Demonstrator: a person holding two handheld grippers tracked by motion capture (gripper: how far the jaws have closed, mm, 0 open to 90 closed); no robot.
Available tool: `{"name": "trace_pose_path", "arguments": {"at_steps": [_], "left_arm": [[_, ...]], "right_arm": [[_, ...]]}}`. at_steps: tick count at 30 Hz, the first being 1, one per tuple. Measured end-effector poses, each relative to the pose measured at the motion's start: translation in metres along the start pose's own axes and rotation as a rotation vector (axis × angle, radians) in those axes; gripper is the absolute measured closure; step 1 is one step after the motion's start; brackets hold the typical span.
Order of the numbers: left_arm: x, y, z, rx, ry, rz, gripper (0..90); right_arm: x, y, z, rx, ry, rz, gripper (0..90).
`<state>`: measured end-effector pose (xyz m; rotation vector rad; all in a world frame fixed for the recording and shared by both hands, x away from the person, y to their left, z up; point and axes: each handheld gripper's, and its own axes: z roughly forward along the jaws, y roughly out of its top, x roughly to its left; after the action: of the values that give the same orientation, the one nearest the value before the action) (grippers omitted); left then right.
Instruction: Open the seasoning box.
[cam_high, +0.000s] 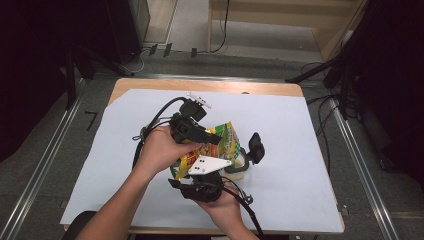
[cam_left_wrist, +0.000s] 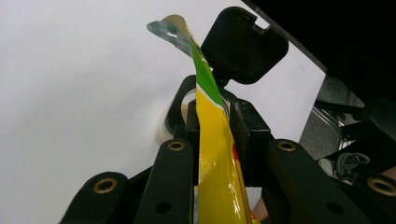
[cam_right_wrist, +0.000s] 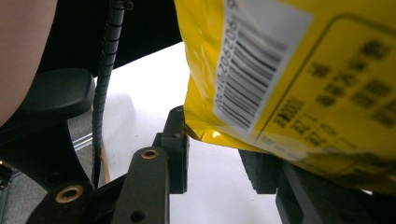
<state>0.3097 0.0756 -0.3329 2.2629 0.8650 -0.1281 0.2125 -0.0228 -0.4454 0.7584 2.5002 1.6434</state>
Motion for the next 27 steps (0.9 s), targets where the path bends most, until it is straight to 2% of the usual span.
{"name": "trace_pose_path", "arguments": {"at_steps": [4, 10, 18, 22, 27], "left_arm": [[-0.003, 0.002, -0.004, -0.025, -0.002, 0.008, 75.0], [-0.001, 0.004, 0.003, 0.005, 0.017, 0.023, 76.4], [0.001, 0.007, 0.005, 0.017, 0.010, 0.021, 78.2], [0.002, 0.014, 0.009, 0.050, 0.013, 0.032, 78.0], [0.006, 0.019, 0.011, 0.059, -0.008, 0.013, 78.1]], "right_arm": [[0.000, 0.002, -0.002, -0.005, -0.010, -0.008, 65.5], [-0.004, 0.001, -0.001, -0.001, -0.001, 0.013, 65.4], [-0.005, 0.001, -0.001, -0.008, -0.011, 0.015, 65.3], [-0.009, 0.003, -0.003, 0.005, -0.005, 0.023, 65.5], [-0.010, 0.005, -0.004, -0.007, -0.001, 0.042, 64.5]]}}
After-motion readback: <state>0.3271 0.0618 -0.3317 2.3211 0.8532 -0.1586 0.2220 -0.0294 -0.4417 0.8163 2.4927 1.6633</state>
